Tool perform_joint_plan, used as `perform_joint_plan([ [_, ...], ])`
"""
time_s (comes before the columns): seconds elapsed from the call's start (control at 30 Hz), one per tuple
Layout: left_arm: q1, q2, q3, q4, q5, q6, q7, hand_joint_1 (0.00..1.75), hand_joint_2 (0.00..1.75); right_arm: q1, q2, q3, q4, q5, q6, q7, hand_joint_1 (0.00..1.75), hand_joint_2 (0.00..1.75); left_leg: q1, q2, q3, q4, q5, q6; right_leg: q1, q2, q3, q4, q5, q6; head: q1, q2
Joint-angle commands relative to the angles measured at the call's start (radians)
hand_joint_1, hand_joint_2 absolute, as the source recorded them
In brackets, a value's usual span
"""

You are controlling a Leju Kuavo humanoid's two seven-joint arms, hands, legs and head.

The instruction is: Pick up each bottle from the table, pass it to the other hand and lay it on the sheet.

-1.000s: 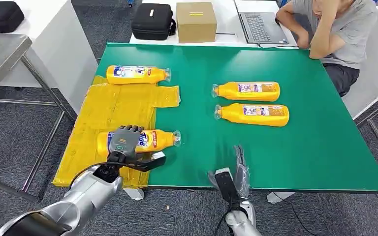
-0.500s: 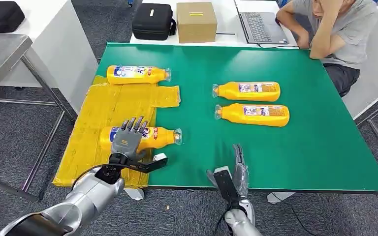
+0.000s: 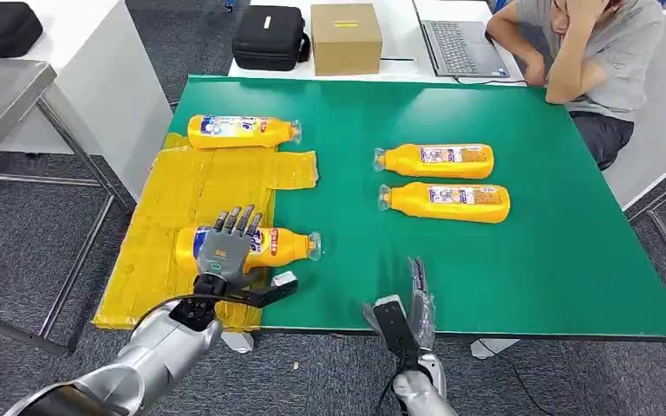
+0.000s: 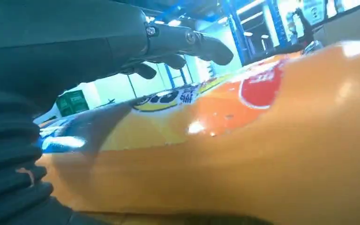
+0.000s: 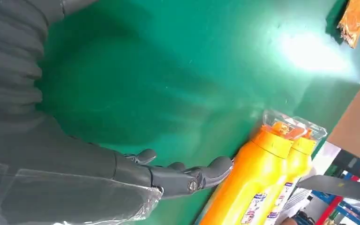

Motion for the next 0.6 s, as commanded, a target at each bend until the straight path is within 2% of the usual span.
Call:
perform_joint_plan([
  [0.03, 0.097, -0.011, -0.058, -0.247, -0.001, -0.032, -0.105, 0.00, 1.75, -0.005, -0.020, -0.014, 0.027, 0.004, 0.000, -0.001, 0.00, 1.75, 0.000, -0.001, 0.002, -0.001, -0.001, -0.001, 0.000, -0.001, 0.002, 0.000, -0.001, -0.001, 0.000, 0.000],
  [0.07, 0.150, 0.015, -0.068, -0.376, -0.001, -0.119, -0.147, 0.00, 1.75, -0.005, -0.022, -0.011, 0.027, 0.002, 0.000, -0.001, 0.00, 1.75, 0.001, 0.000, 0.004, 0.000, -0.002, -0.002, 0.001, -0.001, 0.004, 0.000, -0.003, -0.002, 0.000, 0.000],
  [0.23, 0.152, 0.016, -0.072, -0.382, -0.001, -0.122, -0.150, 0.00, 1.75, -0.005, -0.022, -0.011, 0.027, 0.002, 0.000, -0.001, 0.00, 1.75, 0.000, 0.001, 0.001, 0.000, -0.002, -0.002, 0.000, 0.000, 0.001, 0.000, -0.001, -0.001, 0.000, 0.000],
  [0.37, 0.247, 0.066, -0.099, -0.581, -0.001, -0.178, -0.202, 0.00, 1.75, -0.001, -0.025, -0.021, 0.025, 0.012, 0.000, -0.001, 0.00, 1.75, 0.000, 0.002, 0.004, 0.000, -0.003, -0.003, 0.001, 0.001, 0.003, 0.000, -0.002, -0.002, 0.000, 0.000],
  [0.43, 0.247, 0.066, -0.099, -0.581, -0.001, -0.178, -0.202, 0.00, 1.75, -0.001, -0.025, -0.021, 0.025, 0.012, 0.000, -0.001, 0.00, 1.75, 0.000, 0.002, 0.001, -0.001, -0.002, -0.001, 0.000, 0.002, 0.000, -0.001, -0.001, -0.001, 0.000, 0.000],
  [0.53, 0.305, 0.088, -0.085, -0.707, -0.001, -0.144, -0.215, 0.00, 1.75, 0.017, -0.025, -0.042, 0.007, 0.032, 0.000, -0.001, 0.00, 1.75, 0.001, 0.003, 0.004, 0.000, -0.004, -0.003, 0.001, 0.002, 0.004, 0.001, -0.003, -0.003, 0.000, 0.000],
  [0.6, 0.329, 0.083, -0.061, -0.749, 0.032, -0.070, -0.255, 0.00, 1.75, 0.060, -0.027, -0.049, -0.080, 0.033, 0.000, -0.001, 0.00, 1.75, 0.001, 0.003, 0.005, 0.000, -0.005, -0.003, 0.001, 0.001, 0.004, 0.001, -0.004, -0.003, 0.000, 0.000],
])
